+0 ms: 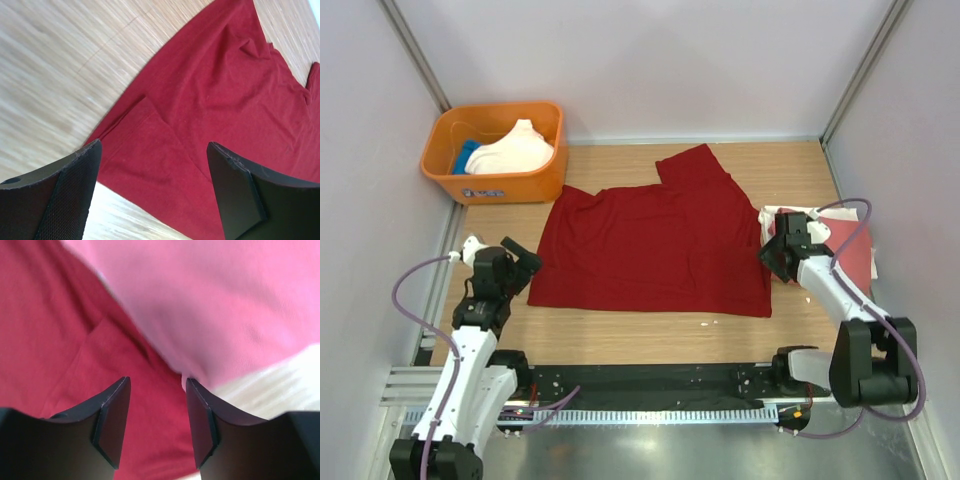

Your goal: Fold and stack the t-shirts

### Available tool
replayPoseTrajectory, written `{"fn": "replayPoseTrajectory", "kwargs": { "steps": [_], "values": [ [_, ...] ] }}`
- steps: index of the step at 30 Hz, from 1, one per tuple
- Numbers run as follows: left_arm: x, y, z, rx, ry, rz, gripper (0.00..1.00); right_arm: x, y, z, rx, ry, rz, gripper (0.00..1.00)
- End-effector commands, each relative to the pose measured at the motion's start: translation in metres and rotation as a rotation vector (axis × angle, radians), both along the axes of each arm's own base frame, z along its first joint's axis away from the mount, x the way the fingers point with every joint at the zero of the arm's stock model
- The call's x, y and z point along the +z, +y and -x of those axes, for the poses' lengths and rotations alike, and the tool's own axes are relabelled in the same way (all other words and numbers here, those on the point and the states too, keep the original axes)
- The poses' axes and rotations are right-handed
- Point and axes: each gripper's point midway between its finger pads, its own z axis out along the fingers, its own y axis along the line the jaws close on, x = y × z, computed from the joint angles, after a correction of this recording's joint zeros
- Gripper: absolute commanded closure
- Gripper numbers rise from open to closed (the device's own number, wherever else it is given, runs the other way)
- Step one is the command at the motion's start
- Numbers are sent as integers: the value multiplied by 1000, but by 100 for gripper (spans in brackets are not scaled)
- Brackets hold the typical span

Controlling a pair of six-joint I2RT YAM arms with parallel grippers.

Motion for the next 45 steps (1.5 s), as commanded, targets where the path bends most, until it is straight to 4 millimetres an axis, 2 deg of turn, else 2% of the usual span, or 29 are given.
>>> {"fn": "replayPoseTrajectory", "kwargs": {
  "steps": [1,3,6,7,9,11,13,16,18,19,21,22,23,24,26,27,29,30,32,33,35,36,37,38,40,41,42,44,45],
  "values": [
    [18,-5,-21,-53,-94,-20,14,11,-16,-43,-55,-107,36,45],
    [19,-5,-24,-62,-97,-28,14,-6,-40,-48,-124,-58,23,45],
    [21,-4,-27,-69,-96,-42,14,-20,-53,-57,-137,-40,-22,45],
    [21,-4,-27,-72,-96,-49,14,-30,-66,-57,-166,-17,-29,45],
    [21,-3,-29,-69,-97,-56,14,-32,-80,-60,-195,5,-8,45],
    [20,-3,-30,-68,-93,-55,14,-36,-91,-54,-229,53,29,45],
    [20,-4,-33,-73,-100,-48,14,-31,-90,-60,-225,35,19,46],
    [21,-11,-40,-116,-100,-44,14,-16,-77,-69,-151,-33,-9,44],
    [23,-16,-47,-153,-88,-44,13,3,-68,-74,-73,-98,5,42],
    [25,-19,-49,-173,-89,-38,13,9,-63,-75,-42,-117,8,43],
    [28,-29,-57,-223,-100,-23,14,29,-37,-81,89,-188,18,43],
    [29,-43,-59,-283,-107,5,14,35,-30,-81,120,-200,29,44],
    [32,-50,-62,-318,-121,9,14,38,-13,-82,185,-204,35,44],
    [41,-66,-67,-370,-146,8,14,41,-11,-78,201,-181,71,46],
    [39,-88,-74,-441,-129,3,14,41,-9,-74,205,-143,101,46],
    [39,-111,-73,-513,-124,-1,14,35,-9,-69,202,-107,94,47],
    [42,-142,-81,-592,-112,6,16,29,-14,-63,185,-72,114,48],
    [48,-169,-80,-661,-136,17,18,22,-15,-59,182,-59,118,49],
    [47,-204,-87,-734,-135,42,22,14,-15,-55,177,-42,112,53],
    [51,-231,-82,-799,-157,51,23,8,-15,-52,176,-31,106,56],
    [46,-265,-92,-855,-137,46,26,-2,-17,-50,165,-9,82,60],
    [38,-286,-87,-904,-117,43,26,-6,-17,-49,165,-4,71,64],
    [35,-299,-88,-924,-111,43,27,-10,-21,-49,151,5,60,64],
    [24,-315,-96,-942,-84,43,28,-12,-22,-49,147,6,50,64],
    [11,-354,-93,-1016,-56,62,28,-14,-25,-46,138,16,49,64],
    [12,-355,-92,-1019,-56,67,28,-14,-26,-46,136,15,49,64],
    [6,-372,-93,-1045,-48,70,28,-17,-26,-42,137,25,47,64],
    [-3,-385,-94,-1058,-29,80,29,-19,-25,-39,136,27,42,63],
    [0,-394,-94,-1071,-36,89,30,-18,-23,-38,147,17,30,63]
  ]
}}
